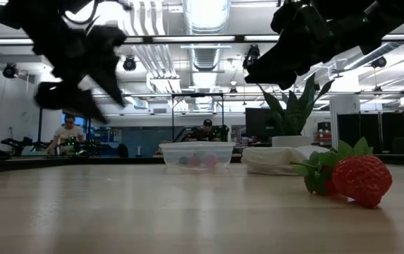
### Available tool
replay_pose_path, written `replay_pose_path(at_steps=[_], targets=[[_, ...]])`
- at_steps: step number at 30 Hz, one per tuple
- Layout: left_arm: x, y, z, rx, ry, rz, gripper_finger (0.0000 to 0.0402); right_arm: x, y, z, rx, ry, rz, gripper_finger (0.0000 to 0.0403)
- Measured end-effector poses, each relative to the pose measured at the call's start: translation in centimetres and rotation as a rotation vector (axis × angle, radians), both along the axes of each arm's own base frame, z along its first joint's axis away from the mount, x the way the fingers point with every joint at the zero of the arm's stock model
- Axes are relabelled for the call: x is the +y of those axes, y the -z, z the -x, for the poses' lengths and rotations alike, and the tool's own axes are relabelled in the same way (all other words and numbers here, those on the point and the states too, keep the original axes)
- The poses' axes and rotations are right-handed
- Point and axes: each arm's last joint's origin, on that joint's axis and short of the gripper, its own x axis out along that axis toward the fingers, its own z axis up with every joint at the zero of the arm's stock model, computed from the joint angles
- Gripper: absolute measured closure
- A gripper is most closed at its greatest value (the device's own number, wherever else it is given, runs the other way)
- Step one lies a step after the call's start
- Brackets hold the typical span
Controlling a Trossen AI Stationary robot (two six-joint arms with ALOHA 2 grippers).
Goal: Pick and placing Produce into tupperware
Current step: Put the strawberry into the transparent bin
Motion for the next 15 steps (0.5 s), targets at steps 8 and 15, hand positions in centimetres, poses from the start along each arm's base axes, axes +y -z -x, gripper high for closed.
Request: replay_pose_path(at_steps=[8,15], targets=[[-2.5,2.1,1.4,0.308,-0.102,0.368,0.0182,0.0,0.0,0.0,0.002,-0.015,0.042,0.0220],[-5.2,0.5,2.7,0.614,-0.179,0.375,0.0182,0.0,0.3,0.1,0.017,-0.016,0.043,0.0220]])
